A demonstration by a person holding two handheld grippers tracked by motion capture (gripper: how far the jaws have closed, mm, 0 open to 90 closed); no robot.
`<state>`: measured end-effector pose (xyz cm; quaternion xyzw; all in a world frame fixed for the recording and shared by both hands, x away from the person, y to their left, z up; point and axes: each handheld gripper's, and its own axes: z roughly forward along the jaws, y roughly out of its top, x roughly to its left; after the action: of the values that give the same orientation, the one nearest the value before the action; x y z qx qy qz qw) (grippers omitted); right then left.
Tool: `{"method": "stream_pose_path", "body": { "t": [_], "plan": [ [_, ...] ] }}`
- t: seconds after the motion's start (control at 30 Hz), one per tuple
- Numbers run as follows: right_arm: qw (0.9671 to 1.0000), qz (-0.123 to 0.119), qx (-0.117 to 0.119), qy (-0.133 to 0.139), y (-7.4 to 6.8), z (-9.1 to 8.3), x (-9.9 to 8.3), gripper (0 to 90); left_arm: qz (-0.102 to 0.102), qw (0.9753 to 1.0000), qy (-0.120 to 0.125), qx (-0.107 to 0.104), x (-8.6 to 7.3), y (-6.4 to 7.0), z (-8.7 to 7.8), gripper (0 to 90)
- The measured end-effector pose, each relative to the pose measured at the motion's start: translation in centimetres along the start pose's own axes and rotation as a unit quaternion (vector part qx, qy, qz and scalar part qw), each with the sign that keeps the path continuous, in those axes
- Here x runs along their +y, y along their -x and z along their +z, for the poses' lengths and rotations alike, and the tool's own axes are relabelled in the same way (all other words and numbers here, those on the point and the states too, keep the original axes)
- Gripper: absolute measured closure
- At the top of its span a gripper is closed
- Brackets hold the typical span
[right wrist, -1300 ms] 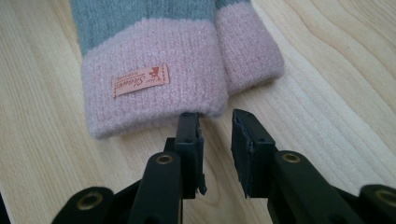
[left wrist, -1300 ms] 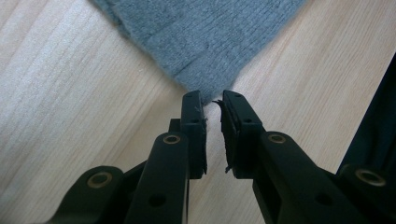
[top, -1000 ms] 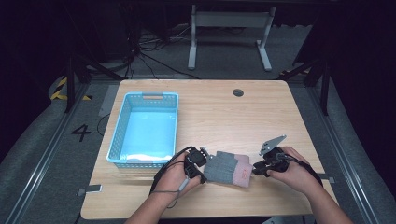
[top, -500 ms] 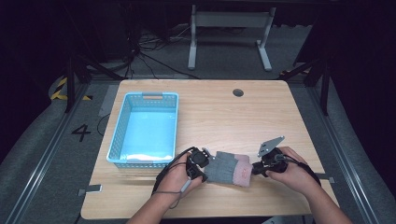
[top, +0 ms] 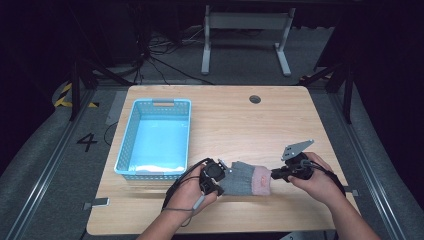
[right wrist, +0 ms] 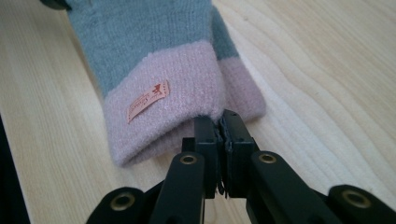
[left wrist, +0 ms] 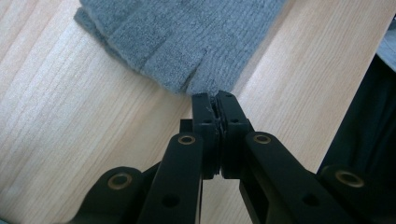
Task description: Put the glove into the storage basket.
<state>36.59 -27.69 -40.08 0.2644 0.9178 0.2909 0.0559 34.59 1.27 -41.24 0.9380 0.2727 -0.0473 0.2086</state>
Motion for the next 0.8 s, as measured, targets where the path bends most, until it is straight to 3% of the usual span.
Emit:
{"method": "stream_pose_path", "body": {
  "t": [0.33,0.8],
  "plan": [
    [0.9997,0.013,-0.018,0.009,1.2,0.7,0.9,87.6,0.002,1.0,0.001,0.003,0.2,0.2,0.2,88.2],
    [0.9995,0.027,-0.015,-0.007,2.3,2.8,0.3,87.1,0.001,0.9999,-0.012,0.008,0.3,-0.2,1.1,87.8]
  ]
}}
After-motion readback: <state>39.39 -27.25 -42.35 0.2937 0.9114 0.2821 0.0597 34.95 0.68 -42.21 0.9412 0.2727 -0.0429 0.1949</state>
